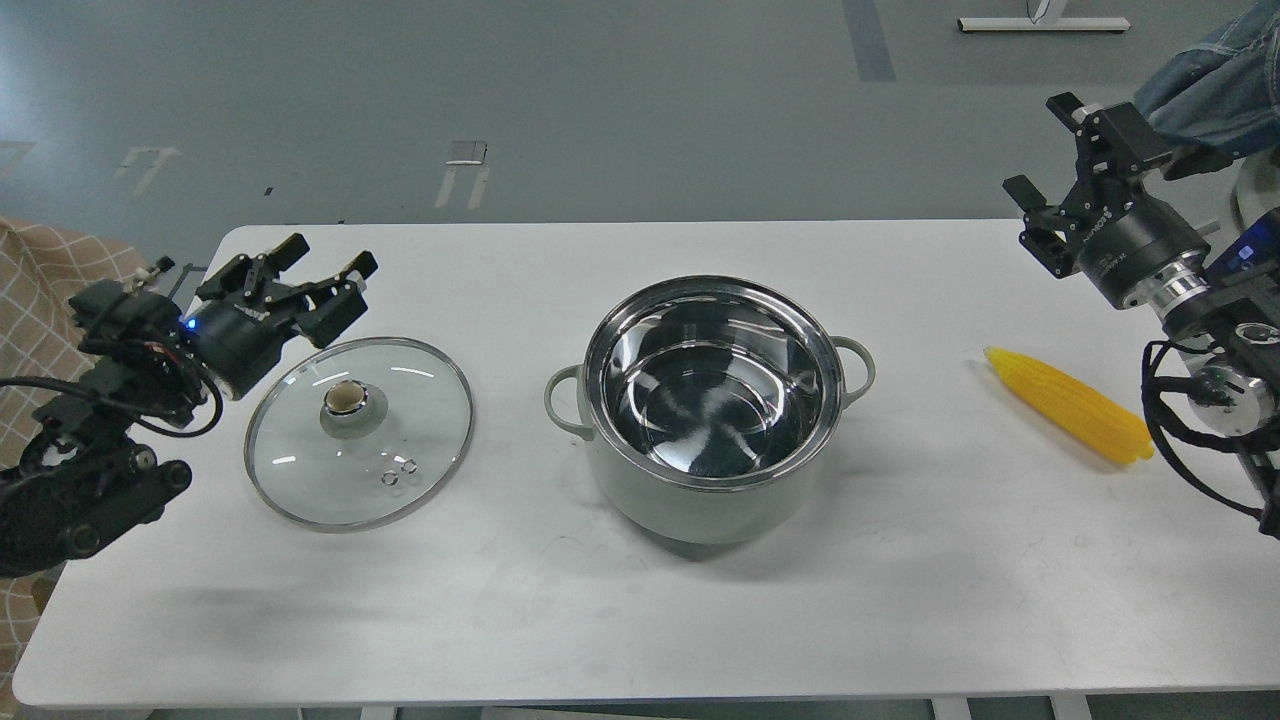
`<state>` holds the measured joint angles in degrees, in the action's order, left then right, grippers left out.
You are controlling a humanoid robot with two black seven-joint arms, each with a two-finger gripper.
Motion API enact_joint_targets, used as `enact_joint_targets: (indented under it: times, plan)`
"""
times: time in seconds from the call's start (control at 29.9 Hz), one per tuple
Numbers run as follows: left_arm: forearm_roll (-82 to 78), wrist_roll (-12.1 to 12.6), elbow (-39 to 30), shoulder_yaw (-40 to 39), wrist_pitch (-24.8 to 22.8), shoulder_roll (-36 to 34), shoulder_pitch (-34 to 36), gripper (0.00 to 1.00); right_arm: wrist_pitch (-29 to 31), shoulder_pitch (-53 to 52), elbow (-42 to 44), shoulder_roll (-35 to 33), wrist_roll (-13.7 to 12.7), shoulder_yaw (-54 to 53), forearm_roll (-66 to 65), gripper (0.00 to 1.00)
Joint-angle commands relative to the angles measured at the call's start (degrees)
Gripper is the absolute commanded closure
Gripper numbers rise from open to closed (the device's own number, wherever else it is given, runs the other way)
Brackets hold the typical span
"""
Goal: Open pot and put corn in
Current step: 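Raise the left gripper away from the lid, then lower the right gripper onto the yellow corn cob and grasp it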
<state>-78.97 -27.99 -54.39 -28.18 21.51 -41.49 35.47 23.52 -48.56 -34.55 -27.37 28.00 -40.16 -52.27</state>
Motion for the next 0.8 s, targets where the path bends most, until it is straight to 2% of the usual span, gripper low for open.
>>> enact_joint_targets:
  times: [0.0,0.1,0.13,0.27,0.4,0.47,0.54,0.77]
  plan:
    - [10.5,0.0,-0.9,-0.2,-7.6,0.4,5.3,0.06,-1.4,-4.2,0.0,-4.1,0.0,9.0,-9.8,0.0]
    - [22.1,0.0,-1.1,-0.6,-15.8,0.4,8.1,0.06,-3.2,-7.3,-1.7,-7.4,0.0,17.7,-16.7,0.0]
    - [22.2,0.0,-1.1,-0.6,-15.8,0.4,8.1,0.06,-3.2,-7.3,-1.7,-7.4,0.0,17.7,-16.7,0.0]
    - [38.4,0.0,-2.6,-1.7,-24.0,0.2,10.1,0.06,-7.1,-9.6,-4.6,-10.9,0.0,27.3,-30.0,0.0]
    - [46.0,0.0,-4.3,-4.4,-30.8,-0.3,10.1,0.06,-8.5,-9.5,-4.6,-11.2,0.0,30.2,-41.7,0.0]
    - [49.8,0.0,-5.0,-8.6,-37.0,-0.2,9.6,0.06,-8.8,-8.9,-4.4,-11.3,0.0,31.1,-49.8,0.0]
    - [50.6,0.0,-5.1,-10.8,-39.5,0.4,9.4,0.06,-8.8,-8.6,-3.9,-11.3,0.0,31.5,-53.7,0.0]
    - [50.6,0.0,-5.2,-10.8,-40.1,1.2,9.1,0.06,-10.3,-7.9,1.2,-10.7,0.0,36.4,-56.7,0.0]
